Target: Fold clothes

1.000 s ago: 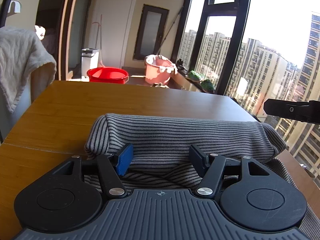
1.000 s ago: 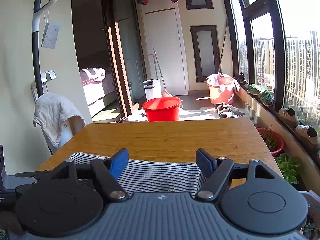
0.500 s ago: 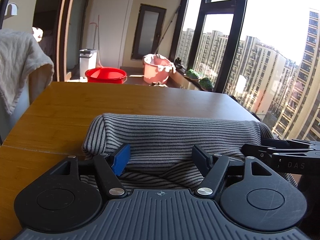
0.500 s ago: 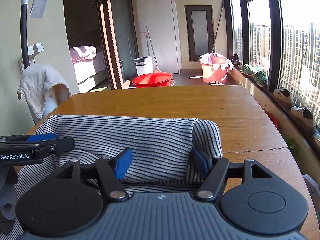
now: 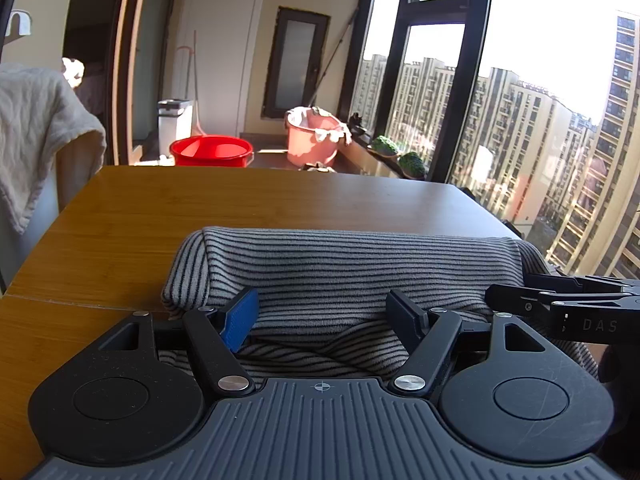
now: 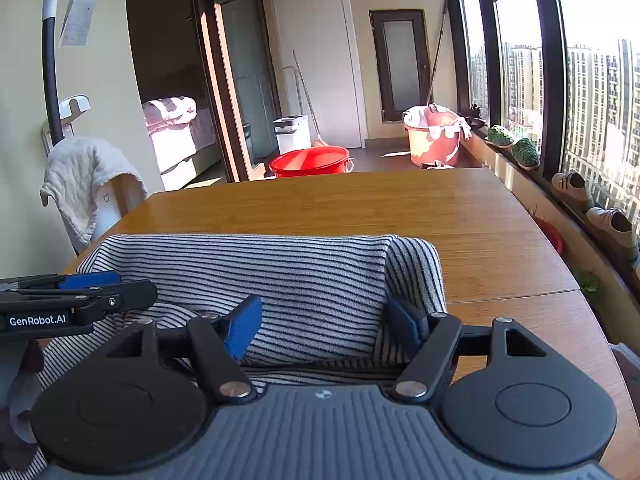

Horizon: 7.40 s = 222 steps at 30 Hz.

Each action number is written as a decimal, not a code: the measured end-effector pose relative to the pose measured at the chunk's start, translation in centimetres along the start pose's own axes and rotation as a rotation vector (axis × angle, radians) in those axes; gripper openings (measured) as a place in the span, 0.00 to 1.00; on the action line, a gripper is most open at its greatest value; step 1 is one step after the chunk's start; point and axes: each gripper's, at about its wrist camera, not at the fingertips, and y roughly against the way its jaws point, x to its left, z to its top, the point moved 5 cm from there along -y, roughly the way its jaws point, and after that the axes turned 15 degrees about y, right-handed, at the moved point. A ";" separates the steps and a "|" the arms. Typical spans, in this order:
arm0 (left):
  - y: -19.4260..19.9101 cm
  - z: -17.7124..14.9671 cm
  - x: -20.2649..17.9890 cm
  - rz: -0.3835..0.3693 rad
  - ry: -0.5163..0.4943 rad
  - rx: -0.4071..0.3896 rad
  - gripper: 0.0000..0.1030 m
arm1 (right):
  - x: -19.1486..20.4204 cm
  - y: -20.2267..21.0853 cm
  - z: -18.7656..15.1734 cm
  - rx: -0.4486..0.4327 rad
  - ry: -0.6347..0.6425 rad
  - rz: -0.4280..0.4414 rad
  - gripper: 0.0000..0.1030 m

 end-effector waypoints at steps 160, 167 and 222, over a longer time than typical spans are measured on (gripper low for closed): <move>3.9 1.4 -0.3 -0.060 0.130 0.034 0.76 | -1.8 4.6 -1.6 -0.025 0.119 -0.025 0.46; 4.4 -1.3 -0.7 -0.036 0.037 0.034 0.78 | -4.3 7.4 -0.8 -0.097 0.008 -0.057 0.49; 4.8 2.3 -0.2 -0.101 0.169 0.013 0.66 | -6.3 2.8 -4.3 0.037 -0.240 0.084 0.12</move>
